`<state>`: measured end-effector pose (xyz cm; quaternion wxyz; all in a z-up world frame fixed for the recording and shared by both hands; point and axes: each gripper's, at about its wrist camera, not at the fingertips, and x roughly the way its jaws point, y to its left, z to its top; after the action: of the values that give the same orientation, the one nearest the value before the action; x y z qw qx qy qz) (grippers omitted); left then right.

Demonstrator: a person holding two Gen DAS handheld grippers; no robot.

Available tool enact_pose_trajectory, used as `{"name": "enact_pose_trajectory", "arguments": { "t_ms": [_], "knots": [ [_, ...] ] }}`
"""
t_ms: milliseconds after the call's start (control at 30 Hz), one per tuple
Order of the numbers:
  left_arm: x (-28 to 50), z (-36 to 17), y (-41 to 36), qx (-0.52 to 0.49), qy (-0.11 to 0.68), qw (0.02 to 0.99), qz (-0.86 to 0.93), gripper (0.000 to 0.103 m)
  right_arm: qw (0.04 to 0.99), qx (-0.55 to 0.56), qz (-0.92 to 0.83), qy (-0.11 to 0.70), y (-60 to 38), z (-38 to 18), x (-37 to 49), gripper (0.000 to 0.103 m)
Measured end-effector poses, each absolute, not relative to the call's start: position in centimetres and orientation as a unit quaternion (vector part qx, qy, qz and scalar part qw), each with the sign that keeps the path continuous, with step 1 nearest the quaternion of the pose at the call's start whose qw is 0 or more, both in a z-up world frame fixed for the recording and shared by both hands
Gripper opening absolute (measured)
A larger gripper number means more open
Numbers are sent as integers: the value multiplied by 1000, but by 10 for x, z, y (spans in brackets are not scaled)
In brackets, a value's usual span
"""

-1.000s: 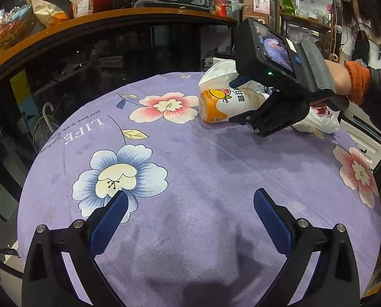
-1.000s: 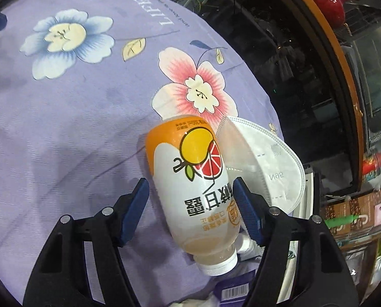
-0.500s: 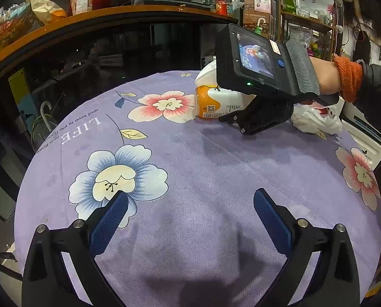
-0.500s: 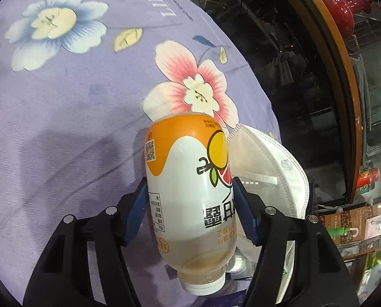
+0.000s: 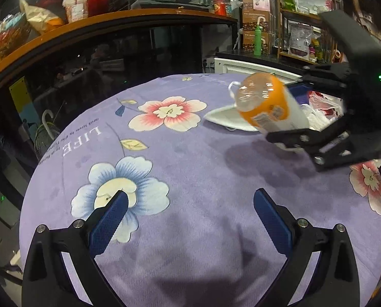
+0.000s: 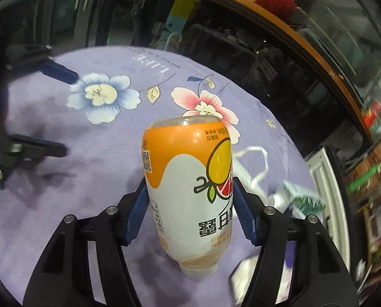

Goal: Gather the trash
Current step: 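Grasp the white face mask with the left gripper while the right gripper holds the bottle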

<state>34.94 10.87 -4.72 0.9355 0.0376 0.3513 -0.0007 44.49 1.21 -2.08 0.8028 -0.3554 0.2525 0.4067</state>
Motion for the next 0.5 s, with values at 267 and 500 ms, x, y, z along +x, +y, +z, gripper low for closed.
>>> {"name": "enact_pose_trajectory", "arguments": {
  "t_ms": [267,500],
  "knots": [
    [384,-36,81,83,346,934,-25,97,846,-253,394,256,-51,1,410,63],
    [439,-37,50,120,346,930,-32,82,866,-195,385,251,-91,11,379,63]
  ]
}}
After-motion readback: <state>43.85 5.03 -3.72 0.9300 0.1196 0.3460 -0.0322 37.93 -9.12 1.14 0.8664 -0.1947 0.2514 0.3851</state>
